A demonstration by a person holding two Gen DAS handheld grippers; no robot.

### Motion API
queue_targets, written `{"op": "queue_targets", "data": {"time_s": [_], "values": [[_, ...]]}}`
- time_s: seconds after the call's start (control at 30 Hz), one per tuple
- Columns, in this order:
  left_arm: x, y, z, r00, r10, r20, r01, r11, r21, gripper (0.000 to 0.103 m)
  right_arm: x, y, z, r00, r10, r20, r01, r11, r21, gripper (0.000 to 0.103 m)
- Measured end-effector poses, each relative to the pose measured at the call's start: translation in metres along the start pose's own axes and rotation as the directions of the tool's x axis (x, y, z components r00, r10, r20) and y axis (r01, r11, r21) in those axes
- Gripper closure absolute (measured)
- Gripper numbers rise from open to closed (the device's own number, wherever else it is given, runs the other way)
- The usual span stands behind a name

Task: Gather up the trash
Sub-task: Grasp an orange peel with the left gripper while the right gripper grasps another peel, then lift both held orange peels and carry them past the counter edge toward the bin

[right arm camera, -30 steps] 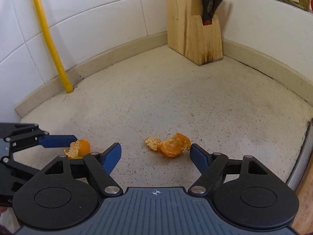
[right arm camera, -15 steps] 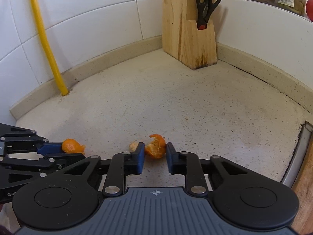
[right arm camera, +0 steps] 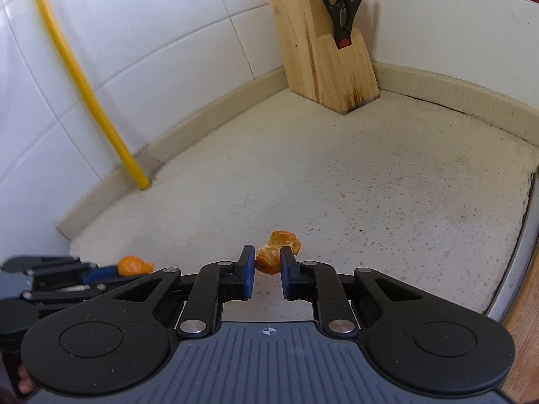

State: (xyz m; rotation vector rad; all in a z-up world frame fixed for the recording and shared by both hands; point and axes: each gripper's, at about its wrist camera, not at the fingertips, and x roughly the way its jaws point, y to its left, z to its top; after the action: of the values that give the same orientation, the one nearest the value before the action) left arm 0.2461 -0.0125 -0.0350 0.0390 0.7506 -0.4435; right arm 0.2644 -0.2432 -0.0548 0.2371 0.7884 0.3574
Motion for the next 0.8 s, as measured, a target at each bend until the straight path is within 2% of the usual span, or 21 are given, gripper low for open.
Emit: {"op": "queue_targets", "data": {"time_s": [0.17,0.47,0.8], "values": [[-0.016,0.007,-0.007,1.0,0.019,0.021,-0.019,0.999,-0.028,0.09,-0.006,0.009,-0.003,1.0,0.024,0.006,-0.024,1.0,-0.004,0.082],[-0.054,0.021,-0.022,0.997,0.041,0.064,-0.038,0.998,-0.044,0.09,-0.017,0.044,-0.017,0.999,0.043,0.014,-0.042,0.998,-0.038,0.082],[-0.097,0.037,-0.047,0.991,0.092,0.096,-0.085,0.994,-0.069,0.09,-0.025,0.09,-0.035,0.995,0.104,0.009,-0.103,0.992,-0.077,0.082]]}}
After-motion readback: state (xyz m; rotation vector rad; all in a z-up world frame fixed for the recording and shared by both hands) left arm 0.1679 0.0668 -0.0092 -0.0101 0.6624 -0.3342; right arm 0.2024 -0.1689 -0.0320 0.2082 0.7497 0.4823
